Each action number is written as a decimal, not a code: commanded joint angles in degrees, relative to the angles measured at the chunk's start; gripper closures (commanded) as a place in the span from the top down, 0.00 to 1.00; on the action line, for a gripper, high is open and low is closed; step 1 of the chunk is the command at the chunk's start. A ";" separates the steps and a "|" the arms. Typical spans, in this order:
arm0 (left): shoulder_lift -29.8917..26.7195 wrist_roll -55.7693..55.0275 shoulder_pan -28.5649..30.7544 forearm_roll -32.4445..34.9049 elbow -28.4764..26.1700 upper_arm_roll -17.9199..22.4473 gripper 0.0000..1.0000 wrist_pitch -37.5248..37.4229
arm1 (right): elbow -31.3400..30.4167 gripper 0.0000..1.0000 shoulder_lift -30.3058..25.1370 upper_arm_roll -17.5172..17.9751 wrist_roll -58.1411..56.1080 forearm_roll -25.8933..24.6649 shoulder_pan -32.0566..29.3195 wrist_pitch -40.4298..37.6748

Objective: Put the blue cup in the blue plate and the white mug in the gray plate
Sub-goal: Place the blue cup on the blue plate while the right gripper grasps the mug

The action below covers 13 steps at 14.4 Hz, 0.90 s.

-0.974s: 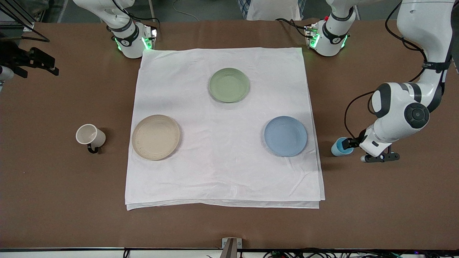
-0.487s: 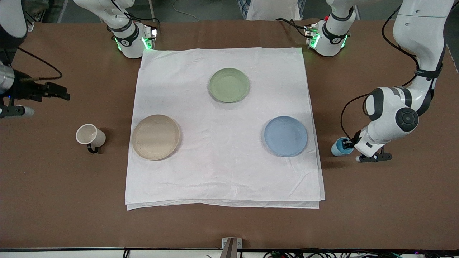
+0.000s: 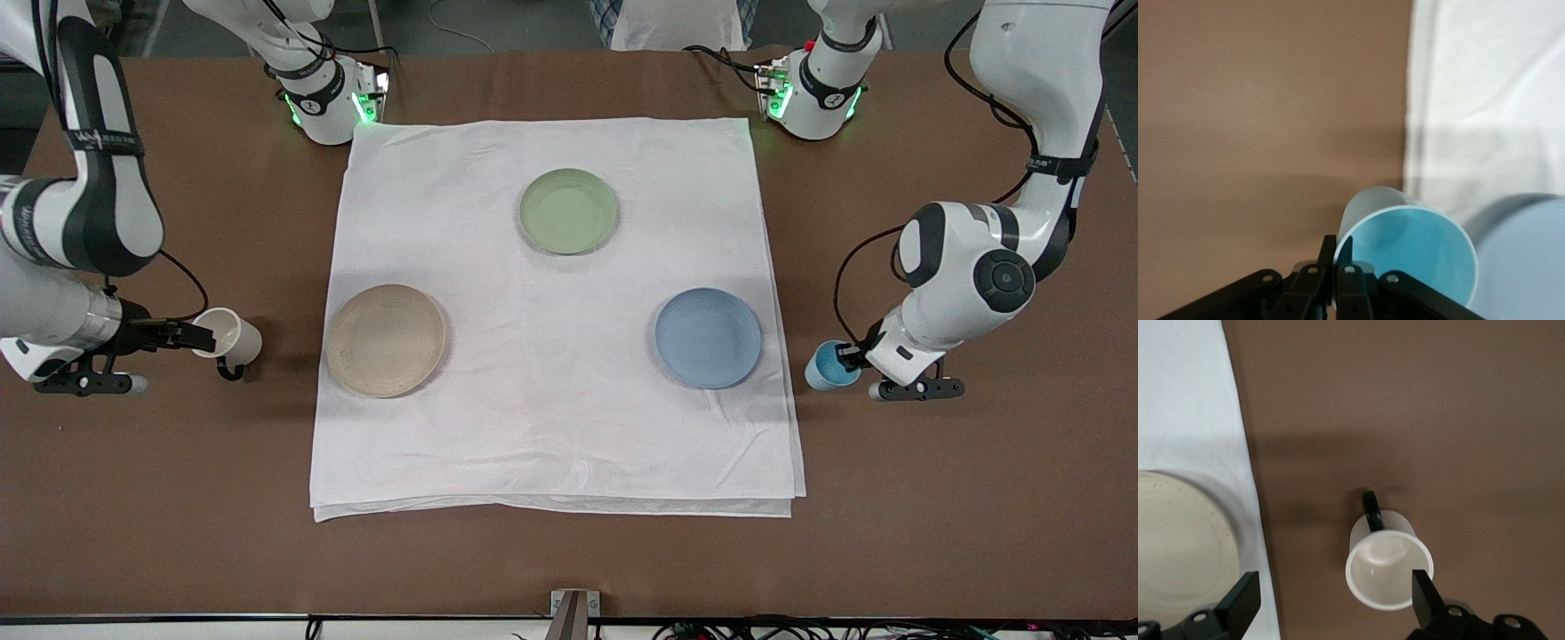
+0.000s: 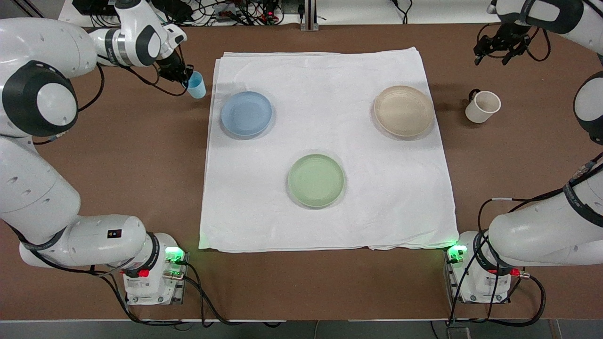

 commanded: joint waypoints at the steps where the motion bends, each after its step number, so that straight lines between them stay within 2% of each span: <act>1: -1.55 -12.93 -0.81 1.31 0.41 -6.52 0.00 -3.21 | -2.59 1.00 3.66 0.61 -2.54 -0.03 -1.50 6.55; 3: 0.37 -18.40 -2.12 1.31 0.59 -8.46 0.00 -2.08 | -2.59 0.98 7.01 0.70 -5.53 0.06 -2.55 9.37; 6: 3.45 -25.26 -6.43 1.31 0.42 -8.21 0.01 1.00 | -2.94 0.98 9.66 0.70 -7.57 0.50 -2.73 11.31; 7: 4.33 -26.59 -6.96 1.31 0.42 -8.21 0.01 1.97 | -3.47 0.94 10.01 0.70 -7.65 0.50 -2.73 11.84; 9: 5.83 -27.48 -7.05 1.31 -0.11 -8.21 0.07 3.20 | -4.43 0.72 10.10 0.70 -8.96 0.50 -2.55 12.02; 10: 6.01 -27.57 -7.05 1.31 -0.11 -8.21 0.13 3.21 | -4.96 0.55 10.01 0.70 -10.10 0.50 -2.64 12.02; 11: 5.92 -27.48 -7.05 1.31 -0.11 -8.12 0.25 2.86 | -5.05 0.27 10.01 0.70 -11.59 0.50 -2.81 11.76; 12: 5.66 -27.39 -6.79 1.31 -0.03 -8.12 0.45 2.33 | -4.97 0.04 10.01 0.70 -11.78 0.50 -3.25 11.50; 13: 5.22 -27.31 -6.79 1.39 0.32 -7.86 0.72 1.89 | -4.62 0.00 10.01 0.70 -11.70 0.59 -3.26 11.32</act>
